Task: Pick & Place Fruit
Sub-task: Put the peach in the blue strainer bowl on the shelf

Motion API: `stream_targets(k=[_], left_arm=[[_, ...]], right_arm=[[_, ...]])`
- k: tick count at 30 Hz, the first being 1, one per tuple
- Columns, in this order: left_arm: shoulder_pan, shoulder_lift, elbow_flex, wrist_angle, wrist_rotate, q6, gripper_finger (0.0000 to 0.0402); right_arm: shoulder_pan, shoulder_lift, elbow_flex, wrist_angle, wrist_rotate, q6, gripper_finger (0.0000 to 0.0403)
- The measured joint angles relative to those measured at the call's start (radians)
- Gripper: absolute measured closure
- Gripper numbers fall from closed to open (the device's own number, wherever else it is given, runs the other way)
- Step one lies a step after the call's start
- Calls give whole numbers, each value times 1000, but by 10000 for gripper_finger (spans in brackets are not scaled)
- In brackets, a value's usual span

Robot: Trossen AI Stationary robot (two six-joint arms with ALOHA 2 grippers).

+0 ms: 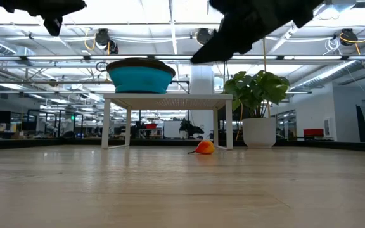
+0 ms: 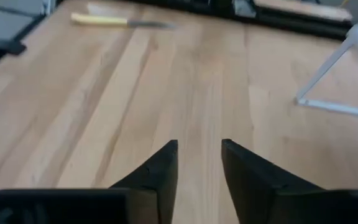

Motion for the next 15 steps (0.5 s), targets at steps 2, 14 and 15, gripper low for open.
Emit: stream_targets(k=[2, 14, 15], left_arm=[[0, -13, -8, 0, 0, -3, 384], [0, -19, -11, -9, 1, 0, 382], [0, -19, -11, -12, 1, 0, 382]], right_arm=[[0, 23, 0, -2, 0, 1, 275], [-47, 138, 0, -27, 4, 19, 176], [-53, 152, 0, -23, 5, 18, 170]])
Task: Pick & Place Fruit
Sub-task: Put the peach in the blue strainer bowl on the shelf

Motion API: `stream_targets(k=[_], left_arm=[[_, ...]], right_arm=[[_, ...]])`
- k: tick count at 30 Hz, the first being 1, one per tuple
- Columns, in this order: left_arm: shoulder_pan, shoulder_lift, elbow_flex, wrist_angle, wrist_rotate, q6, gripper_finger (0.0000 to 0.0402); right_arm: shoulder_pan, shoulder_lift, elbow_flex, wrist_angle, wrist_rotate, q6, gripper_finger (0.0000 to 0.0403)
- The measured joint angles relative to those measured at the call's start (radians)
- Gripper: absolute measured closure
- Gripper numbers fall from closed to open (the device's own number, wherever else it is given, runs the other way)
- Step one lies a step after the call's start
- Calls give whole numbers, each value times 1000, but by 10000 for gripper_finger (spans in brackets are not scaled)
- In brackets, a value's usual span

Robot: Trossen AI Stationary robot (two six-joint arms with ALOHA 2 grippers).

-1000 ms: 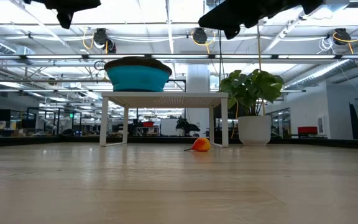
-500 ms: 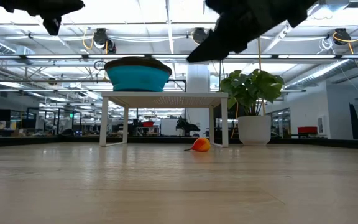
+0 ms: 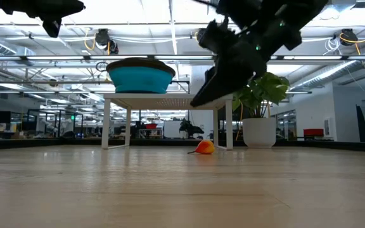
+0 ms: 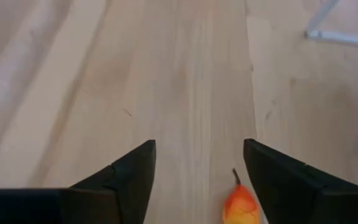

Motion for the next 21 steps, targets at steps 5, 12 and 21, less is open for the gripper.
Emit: stream_targets(k=[5, 12, 21], left_arm=[[0, 0, 0, -17, 0, -3, 382], [0, 0, 0, -17, -1, -2, 382], [0, 0, 0, -18, -1, -2, 382]], right_arm=[[-17, 46, 0, -3, 74, -10, 149], [-39, 86, 0, 3, 152, -21, 145], [-44, 149, -2, -13, 154, 1, 148]])
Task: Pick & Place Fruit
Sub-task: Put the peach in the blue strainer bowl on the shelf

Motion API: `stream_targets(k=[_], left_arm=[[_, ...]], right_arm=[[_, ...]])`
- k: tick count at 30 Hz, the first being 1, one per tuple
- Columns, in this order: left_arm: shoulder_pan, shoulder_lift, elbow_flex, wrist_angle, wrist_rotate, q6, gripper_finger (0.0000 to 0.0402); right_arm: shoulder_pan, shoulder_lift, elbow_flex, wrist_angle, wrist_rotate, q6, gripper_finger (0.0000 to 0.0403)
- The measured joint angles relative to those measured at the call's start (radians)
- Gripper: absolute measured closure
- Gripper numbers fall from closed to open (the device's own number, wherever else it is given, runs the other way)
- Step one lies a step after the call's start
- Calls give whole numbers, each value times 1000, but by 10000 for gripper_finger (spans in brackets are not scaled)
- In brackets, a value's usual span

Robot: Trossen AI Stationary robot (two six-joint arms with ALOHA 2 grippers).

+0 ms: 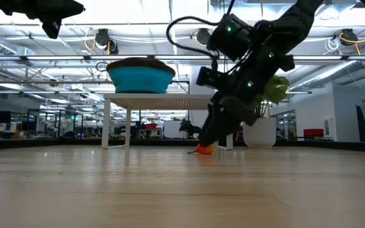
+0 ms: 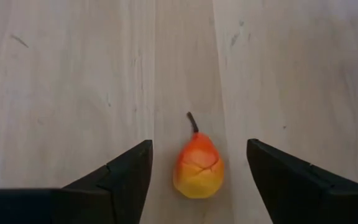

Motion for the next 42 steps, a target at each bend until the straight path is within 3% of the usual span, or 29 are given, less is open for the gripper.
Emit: stream_targets(k=[13, 26, 42], left_arm=[[0, 0, 0, 0, -1, 6, 382], [0, 0, 0, 1, -2, 6, 382], [0, 0, 1, 1, -2, -2, 382]], right_arm=[[-8, 16, 0, -47, 39, 1, 173], [-27, 16, 0, -52, -22, 27, 212], [-26, 16, 0, -47, -32, 27, 291]])
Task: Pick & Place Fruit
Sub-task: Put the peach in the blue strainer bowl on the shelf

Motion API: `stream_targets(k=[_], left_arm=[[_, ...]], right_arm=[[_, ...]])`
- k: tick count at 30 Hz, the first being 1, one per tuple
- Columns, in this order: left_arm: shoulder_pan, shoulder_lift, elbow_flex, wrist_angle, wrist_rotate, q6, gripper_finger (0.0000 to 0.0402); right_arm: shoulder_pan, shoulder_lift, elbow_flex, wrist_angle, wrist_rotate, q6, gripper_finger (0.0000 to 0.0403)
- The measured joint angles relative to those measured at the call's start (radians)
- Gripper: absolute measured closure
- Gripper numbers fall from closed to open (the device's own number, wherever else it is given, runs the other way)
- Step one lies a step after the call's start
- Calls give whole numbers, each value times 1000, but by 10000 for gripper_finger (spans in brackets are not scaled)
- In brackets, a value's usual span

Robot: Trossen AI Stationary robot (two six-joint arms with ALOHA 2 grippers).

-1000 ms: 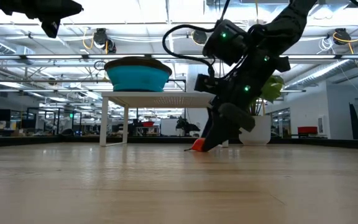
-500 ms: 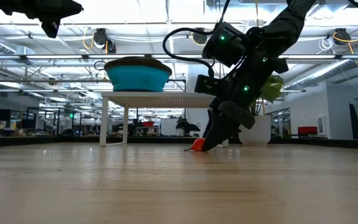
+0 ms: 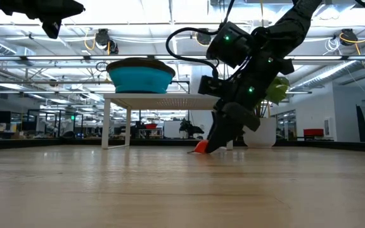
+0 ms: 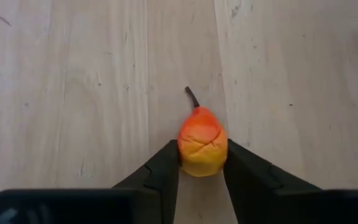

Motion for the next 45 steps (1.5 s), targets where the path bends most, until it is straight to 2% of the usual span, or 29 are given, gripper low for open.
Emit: stream_targets(k=[6, 14, 19, 22, 28, 38, 45], left_arm=[[0, 0, 0, 0, 0, -27, 382], [0, 1, 0, 20, 2, -112, 382], [0, 14, 1, 21, 2, -169, 382], [0, 33, 1, 30, 2, -183, 382], [0, 94, 1, 75, 11, -184, 382], [0, 252, 1, 329, 57, -86, 381], [0, 369, 1, 581, 83, -2, 342]], right_arm=[[0, 0, 0, 18, -2, 104, 312], [1, -65, -2, 118, -229, 223, 312], [1, -138, 0, 275, -359, 239, 313], [1, -188, 0, 368, -393, 238, 313], [-1, -261, 0, 520, -394, 236, 313], [-1, -277, -1, 846, -393, 236, 313], [-1, -277, -1, 1020, -392, 235, 313]])
